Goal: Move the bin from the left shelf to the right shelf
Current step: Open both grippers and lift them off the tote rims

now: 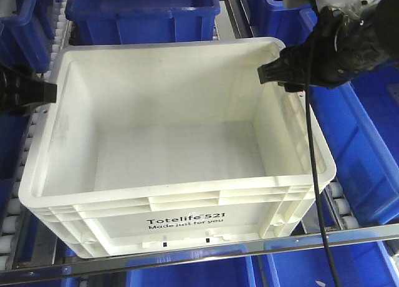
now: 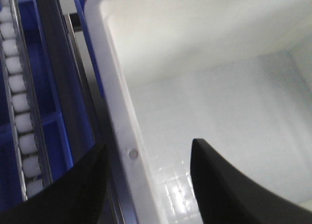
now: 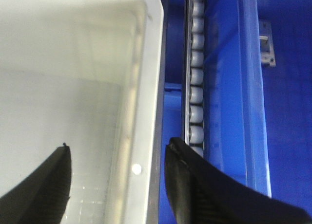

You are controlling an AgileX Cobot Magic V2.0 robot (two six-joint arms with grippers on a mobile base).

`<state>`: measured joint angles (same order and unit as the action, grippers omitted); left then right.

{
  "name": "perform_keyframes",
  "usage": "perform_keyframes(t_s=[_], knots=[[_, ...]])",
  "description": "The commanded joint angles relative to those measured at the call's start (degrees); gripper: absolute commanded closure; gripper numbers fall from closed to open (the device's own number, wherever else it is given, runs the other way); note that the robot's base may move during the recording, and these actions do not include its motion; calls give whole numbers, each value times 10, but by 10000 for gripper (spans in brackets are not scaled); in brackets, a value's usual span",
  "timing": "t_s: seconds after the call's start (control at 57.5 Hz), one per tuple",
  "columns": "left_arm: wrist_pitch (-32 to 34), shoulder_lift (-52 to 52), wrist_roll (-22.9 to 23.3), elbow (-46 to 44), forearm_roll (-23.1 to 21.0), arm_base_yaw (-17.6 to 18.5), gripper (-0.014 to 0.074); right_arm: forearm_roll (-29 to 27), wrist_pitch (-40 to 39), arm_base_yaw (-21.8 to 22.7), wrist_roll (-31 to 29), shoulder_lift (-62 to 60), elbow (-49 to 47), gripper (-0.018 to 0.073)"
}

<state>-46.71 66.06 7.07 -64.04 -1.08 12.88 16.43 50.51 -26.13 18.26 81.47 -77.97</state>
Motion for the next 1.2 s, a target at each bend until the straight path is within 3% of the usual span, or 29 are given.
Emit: perform_keyframes(t_s=[0.0, 0.209, 0.418, 0.679, 1.009, 1.097, 1.184], knots=[[44, -16, -1, 10, -3, 3, 227, -3, -58, 27, -8, -38, 27, 152], [74, -38, -5, 47, -4, 3, 227, -85, -144, 98, -70, -118, 121, 152], [111, -100, -5, 76, -8, 3, 227, -152, -210, 109, -183, -208, 200, 152], [159, -221, -10, 158, -8, 3, 227, -188, -313, 109, -192, -341, 317, 152], [211, -429, -11, 278, -9, 3, 227, -190, -337, 108, -195, -530, 452, 152], [214, -491, -35, 311, -11, 3, 227, -192, -347, 108, -195, -591, 492, 152], [214, -551, -58, 351, -40, 3, 227, -193, -350, 108, -195, -653, 534, 152]])
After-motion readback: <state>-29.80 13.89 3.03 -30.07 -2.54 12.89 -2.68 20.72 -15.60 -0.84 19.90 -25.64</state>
